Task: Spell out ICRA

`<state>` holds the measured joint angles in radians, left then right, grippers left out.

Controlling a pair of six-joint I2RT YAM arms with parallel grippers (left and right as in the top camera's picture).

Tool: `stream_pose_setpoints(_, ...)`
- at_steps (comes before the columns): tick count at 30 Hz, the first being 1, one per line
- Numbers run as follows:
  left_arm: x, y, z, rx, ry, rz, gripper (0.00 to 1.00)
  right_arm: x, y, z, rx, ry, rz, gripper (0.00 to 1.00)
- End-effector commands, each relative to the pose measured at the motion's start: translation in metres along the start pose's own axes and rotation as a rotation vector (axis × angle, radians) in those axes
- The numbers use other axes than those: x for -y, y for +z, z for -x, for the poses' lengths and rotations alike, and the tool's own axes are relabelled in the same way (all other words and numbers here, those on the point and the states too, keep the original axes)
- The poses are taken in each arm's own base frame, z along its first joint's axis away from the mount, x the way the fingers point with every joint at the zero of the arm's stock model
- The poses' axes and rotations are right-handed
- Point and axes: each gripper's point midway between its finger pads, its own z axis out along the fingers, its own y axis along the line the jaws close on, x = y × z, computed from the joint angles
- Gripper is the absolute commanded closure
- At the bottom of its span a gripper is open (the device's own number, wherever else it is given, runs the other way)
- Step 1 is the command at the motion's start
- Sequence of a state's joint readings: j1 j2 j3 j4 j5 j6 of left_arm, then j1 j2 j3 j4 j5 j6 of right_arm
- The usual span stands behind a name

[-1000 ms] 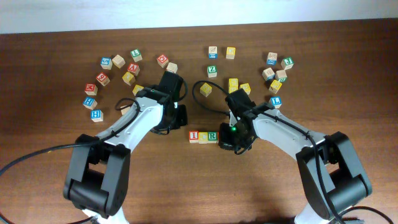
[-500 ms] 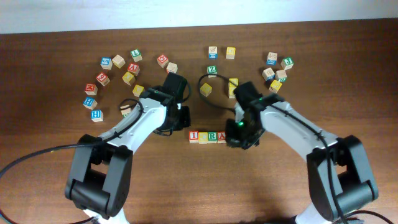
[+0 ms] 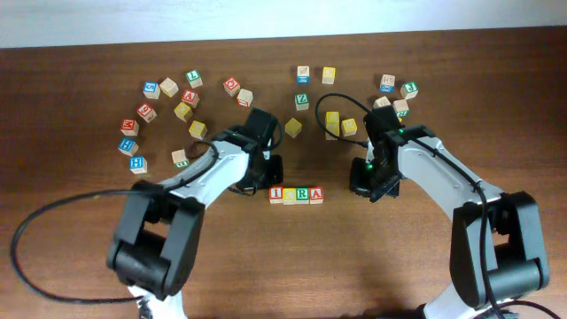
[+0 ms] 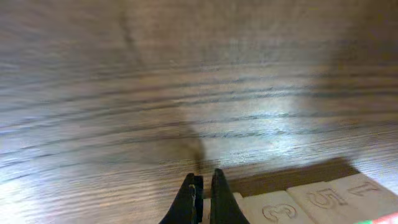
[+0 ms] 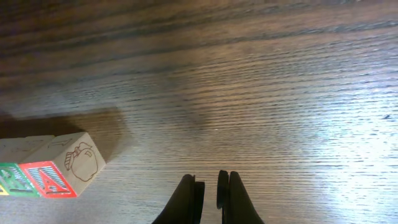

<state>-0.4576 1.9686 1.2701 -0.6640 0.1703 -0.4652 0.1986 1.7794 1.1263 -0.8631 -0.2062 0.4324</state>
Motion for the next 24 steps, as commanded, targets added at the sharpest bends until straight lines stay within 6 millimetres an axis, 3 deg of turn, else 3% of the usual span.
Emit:
stream_pose_setpoints(1, 0.013, 0.008, -0.005, -0.023, 0.014, -0.03, 1.0, 0.001, -0.008, 0.007, 0.04, -0.012, -0.009, 0.95)
stream_pose_setpoints(10, 0.013, 0.003, 0.005, 0.008, 0.056, -0.027, 1.0, 0.005, -0.002, 0.002, 0.025, -0.01, -0.015, 0.95)
stream_pose_setpoints(13, 0.002, -0.025, 0.03, 0.024, 0.002, -0.008, 1.0, 0.002, 0.001, 0.004, 0.038, -0.014, 0.001, 0.95)
stream_pose_setpoints(14, -0.014, -0.044, 0.043, 0.027, -0.045, 0.025, 1.0, -0.004, 0.0, 0.006, 0.043, -0.018, 0.033, 0.96)
stream_pose_setpoints(16, -0.031, -0.057, 0.045, 0.001, -0.096, 0.046, 1.0, -0.01, 0.0, 0.007, 0.047, -0.025, 0.061, 0.96)
stream_pose_setpoints(18, -0.055, -0.065, 0.031, -0.076, -0.162, 0.077, 1.0, -0.015, 0.001, 0.01, 0.06, -0.038, 0.068, 0.96)
stream_pose_setpoints(19, -0.065, -0.066, 0.013, -0.149, -0.186, 0.103, 1.0, -0.019, 0.003, 0.01, 0.065, -0.051, 0.074, 0.96)
stream_pose_setpoints(20, -0.067, -0.065, -0.004, -0.214, -0.16, 0.122, 1.0, -0.027, 0.007, 0.01, 0.064, -0.067, 0.087, 0.96)
stream_pose_setpoints(24, -0.057, -0.045, -0.042, -0.313, -0.123, 0.136, 1.0, -0.042, 0.019, 0.005, 0.051, -0.053, 0.091, 0.96)
